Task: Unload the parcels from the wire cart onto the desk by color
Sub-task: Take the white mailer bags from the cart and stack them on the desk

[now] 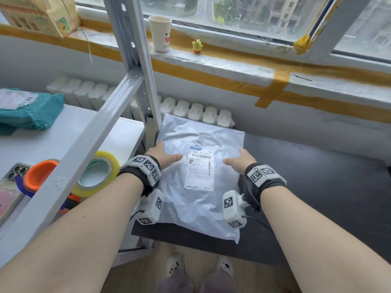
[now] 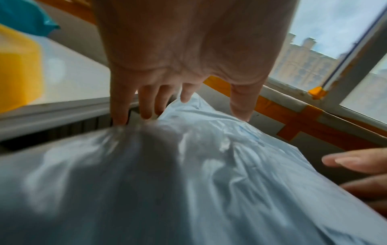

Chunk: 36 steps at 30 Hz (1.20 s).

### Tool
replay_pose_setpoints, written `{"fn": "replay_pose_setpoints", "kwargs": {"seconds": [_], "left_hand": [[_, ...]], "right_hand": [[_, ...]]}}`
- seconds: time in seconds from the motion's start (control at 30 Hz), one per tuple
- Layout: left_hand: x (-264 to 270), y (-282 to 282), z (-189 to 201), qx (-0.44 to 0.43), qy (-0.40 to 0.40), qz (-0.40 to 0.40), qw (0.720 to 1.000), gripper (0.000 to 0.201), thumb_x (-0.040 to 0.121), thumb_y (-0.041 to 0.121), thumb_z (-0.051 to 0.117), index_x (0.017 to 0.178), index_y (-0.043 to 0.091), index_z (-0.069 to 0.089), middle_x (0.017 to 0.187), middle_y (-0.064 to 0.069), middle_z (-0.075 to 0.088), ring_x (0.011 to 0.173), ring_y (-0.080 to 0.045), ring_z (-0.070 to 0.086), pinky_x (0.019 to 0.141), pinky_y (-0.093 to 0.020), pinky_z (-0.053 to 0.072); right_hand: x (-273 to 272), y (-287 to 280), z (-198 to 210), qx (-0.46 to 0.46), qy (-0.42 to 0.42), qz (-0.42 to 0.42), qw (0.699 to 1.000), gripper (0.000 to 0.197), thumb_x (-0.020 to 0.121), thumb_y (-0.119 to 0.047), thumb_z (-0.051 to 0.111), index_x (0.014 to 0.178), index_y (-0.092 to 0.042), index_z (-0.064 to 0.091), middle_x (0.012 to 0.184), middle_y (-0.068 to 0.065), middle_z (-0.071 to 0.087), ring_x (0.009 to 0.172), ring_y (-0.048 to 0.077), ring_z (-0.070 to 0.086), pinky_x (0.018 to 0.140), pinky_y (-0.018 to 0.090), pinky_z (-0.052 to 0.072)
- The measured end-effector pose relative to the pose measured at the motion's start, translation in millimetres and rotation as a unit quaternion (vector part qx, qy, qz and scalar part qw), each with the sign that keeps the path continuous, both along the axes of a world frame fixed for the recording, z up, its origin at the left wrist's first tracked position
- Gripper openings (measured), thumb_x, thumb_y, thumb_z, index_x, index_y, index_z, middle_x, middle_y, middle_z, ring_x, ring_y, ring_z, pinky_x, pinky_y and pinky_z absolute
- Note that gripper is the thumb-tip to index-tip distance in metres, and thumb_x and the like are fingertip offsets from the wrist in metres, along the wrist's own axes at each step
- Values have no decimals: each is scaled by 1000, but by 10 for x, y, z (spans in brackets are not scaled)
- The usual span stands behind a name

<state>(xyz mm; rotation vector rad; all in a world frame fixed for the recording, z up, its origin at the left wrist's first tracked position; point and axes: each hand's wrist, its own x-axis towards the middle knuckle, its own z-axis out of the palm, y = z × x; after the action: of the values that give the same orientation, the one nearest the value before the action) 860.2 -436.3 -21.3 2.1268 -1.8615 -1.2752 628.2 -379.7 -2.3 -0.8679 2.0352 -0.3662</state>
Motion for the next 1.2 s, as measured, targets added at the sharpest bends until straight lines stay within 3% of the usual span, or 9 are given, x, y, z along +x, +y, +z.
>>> {"fn": "replay_pose_setpoints", "kwargs": {"seconds": [0.07, 0.17, 0.33, 0.47, 0.67, 0.83, 1.07, 1.2], "left_hand": [[-72, 2, 136, -50, -41, -35, 997, 92, 79, 54, 63, 150, 22, 13, 148, -15, 34, 133, -33, 39, 109, -42, 35], [-269, 7, 416, -127, -72, -72, 987, 84, 84, 50, 59, 149, 20, 17, 152, -10, 29, 138, -31, 31, 112, -43, 30], [-843, 156, 875, -173, -91, -154, 969, 73, 88, 48, 53, 147, 17, 24, 150, -8, 32, 137, -29, 32, 112, -44, 29], [-1516, 513, 1163, -195, -99, -237, 947, 70, 90, 46, 52, 148, 18, 25, 151, -9, 30, 138, -26, 31, 112, -39, 29], [-2777, 1576, 1411, -208, -95, -334, 914, 65, 90, 44, 52, 147, 24, 27, 155, -6, 20, 140, -28, 25, 112, -40, 28], [-3846, 2663, 1425, -210, -67, -413, 884, 65, 89, 42, 56, 146, 23, 31, 154, -6, 23, 139, -27, 30, 110, -35, 29], [-5033, 4116, 1339, -192, -29, -506, 840, 58, 90, 39, 55, 143, 22, 37, 149, -7, 31, 135, -26, 35, 108, -33, 32], [-5527, 4614, 1264, -190, -25, -541, 819, 59, 88, 39, 57, 142, 23, 39, 151, -7, 28, 136, -25, 34, 111, -33, 31]], "right_hand": [[-34, 45, 86, -31, 28, 4, 999, 79, 88, -32, 62, 151, -19, 16, 154, 6, 28, 137, 26, 35, 109, 35, 31], [-111, 143, 253, -65, 78, 26, 994, 72, 88, -32, 59, 149, -23, 22, 152, 7, 30, 135, 28, 36, 107, 36, 33], [-436, 456, 599, -92, 172, 64, 979, 66, 90, -34, 52, 149, -30, 22, 155, 7, 19, 140, 30, 26, 110, 42, 33], [-963, 935, 869, -113, 211, 37, 970, 60, 90, -36, 51, 146, -30, 30, 154, 7, 24, 139, 29, 28, 111, 39, 31], [-1950, 2210, 1109, -111, 225, -31, 968, 55, 90, -36, 51, 143, -29, 38, 150, 4, 34, 137, 26, 33, 110, 37, 33], [-2704, 3488, 1199, -115, 217, -100, 964, 52, 90, -32, 54, 140, -25, 44, 144, 3, 45, 132, 25, 42, 110, 31, 33], [-3625, 5122, 1107, -87, 198, -176, 960, 44, 91, -32, 55, 134, -19, 52, 141, 0, 49, 129, 21, 45, 107, 28, 35], [-4049, 5735, 996, -82, 190, -240, 948, 35, 89, -27, 58, 122, -16, 62, 131, 4, 59, 120, 23, 53, 101, 28, 41]]}}
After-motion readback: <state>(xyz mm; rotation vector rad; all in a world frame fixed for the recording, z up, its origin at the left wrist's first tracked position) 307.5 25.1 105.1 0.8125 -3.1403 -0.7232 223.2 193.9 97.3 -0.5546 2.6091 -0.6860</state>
